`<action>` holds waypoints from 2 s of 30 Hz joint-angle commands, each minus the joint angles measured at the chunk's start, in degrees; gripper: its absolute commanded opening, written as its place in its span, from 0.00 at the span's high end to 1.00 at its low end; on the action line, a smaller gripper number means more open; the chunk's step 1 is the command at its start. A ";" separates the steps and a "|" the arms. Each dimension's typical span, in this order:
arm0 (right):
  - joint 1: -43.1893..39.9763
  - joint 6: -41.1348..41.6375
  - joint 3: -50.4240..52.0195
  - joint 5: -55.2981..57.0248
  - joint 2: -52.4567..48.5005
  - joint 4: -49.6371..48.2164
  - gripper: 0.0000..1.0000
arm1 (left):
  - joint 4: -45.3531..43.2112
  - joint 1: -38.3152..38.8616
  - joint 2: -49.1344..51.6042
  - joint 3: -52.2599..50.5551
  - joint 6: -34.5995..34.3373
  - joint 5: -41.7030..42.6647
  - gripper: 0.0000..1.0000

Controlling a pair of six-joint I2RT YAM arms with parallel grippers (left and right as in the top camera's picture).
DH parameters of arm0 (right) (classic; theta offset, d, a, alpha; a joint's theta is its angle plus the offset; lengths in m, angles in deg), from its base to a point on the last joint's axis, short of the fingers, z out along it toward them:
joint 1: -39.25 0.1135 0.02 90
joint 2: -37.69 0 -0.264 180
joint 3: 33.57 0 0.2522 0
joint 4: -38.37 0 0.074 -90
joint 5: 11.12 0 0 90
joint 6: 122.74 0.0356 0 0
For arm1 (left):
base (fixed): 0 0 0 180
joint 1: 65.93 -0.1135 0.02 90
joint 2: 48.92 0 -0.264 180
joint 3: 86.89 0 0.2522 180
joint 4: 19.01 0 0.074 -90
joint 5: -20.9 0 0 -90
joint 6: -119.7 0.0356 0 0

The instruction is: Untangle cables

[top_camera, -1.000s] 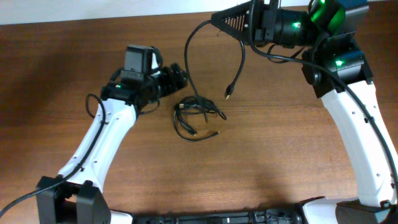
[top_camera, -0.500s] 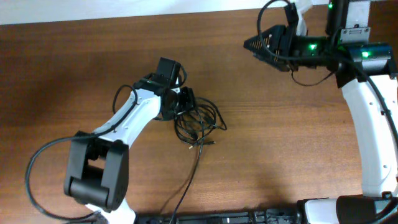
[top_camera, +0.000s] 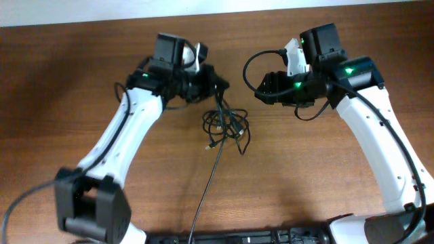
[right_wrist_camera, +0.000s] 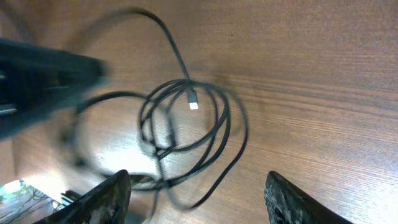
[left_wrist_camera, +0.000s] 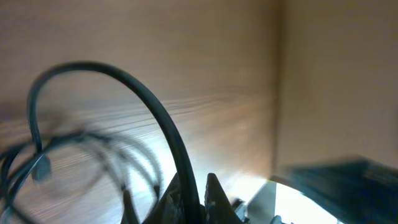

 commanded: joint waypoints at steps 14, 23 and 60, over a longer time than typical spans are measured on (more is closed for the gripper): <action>1.18 1.22 1.14 -15.15 -3.13 -6.67 0.34 | -58.10 -0.31 -15.10 4.76 -22.49 -11.21 1.00; 4.92 2.64 1.14 -14.99 -6.40 -12.72 0.73 | -34.01 -5.35 -15.10 4.90 -22.32 -17.64 1.00; 0.17 12.26 0.96 -11.39 -0.22 -21.00 0.96 | 15.82 -23.61 -15.43 4.85 -12.44 -37.75 1.00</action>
